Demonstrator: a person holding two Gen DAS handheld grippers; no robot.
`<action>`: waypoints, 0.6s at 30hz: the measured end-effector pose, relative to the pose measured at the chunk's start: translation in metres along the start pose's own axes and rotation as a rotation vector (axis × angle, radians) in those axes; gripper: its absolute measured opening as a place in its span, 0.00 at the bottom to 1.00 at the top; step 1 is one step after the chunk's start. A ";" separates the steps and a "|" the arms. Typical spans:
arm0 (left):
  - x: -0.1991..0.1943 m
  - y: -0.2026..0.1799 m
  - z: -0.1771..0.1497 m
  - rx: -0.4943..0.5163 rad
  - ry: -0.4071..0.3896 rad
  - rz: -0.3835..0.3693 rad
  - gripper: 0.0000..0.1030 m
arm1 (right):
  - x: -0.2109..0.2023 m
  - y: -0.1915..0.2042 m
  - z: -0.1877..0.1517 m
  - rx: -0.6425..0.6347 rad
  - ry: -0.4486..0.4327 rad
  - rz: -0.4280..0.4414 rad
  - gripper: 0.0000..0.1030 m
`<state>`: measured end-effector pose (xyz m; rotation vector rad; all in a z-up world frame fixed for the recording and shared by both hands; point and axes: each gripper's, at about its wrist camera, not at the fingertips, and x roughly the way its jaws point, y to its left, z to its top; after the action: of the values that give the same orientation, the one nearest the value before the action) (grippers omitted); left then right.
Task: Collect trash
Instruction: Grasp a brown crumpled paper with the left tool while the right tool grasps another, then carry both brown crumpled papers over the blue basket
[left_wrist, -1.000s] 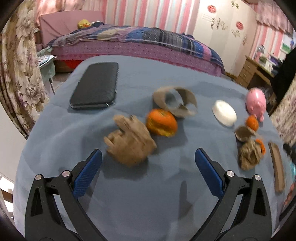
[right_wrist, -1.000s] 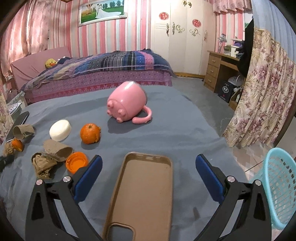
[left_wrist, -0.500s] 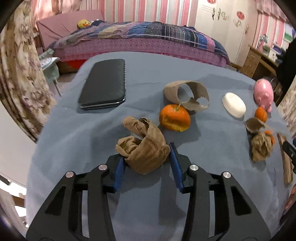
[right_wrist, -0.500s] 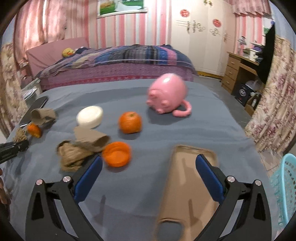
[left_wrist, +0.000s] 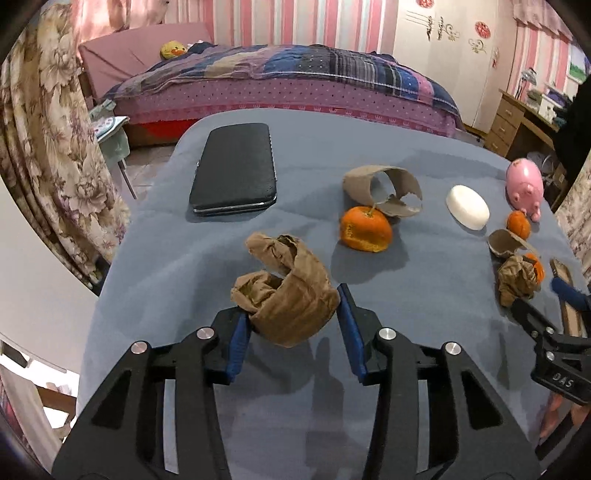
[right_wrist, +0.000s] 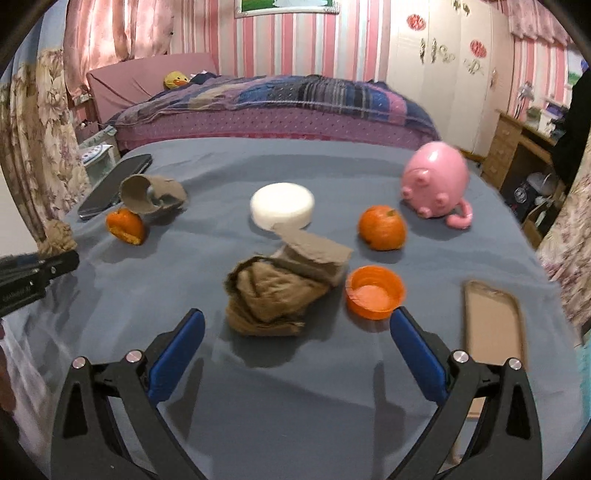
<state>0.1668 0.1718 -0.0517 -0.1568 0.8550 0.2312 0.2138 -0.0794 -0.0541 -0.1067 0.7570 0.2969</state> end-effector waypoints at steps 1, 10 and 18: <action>0.000 0.001 0.000 -0.005 0.001 -0.009 0.42 | 0.003 0.002 0.002 0.006 0.006 0.012 0.91; -0.013 -0.016 0.001 0.045 -0.029 -0.024 0.42 | 0.006 0.008 0.005 -0.017 0.017 0.102 0.43; -0.043 -0.062 0.007 0.104 -0.094 -0.072 0.42 | -0.038 -0.025 0.000 -0.024 -0.053 0.067 0.43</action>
<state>0.1614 0.1077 -0.0120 -0.0785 0.7647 0.1256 0.1951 -0.1114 -0.0276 -0.0960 0.7054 0.3718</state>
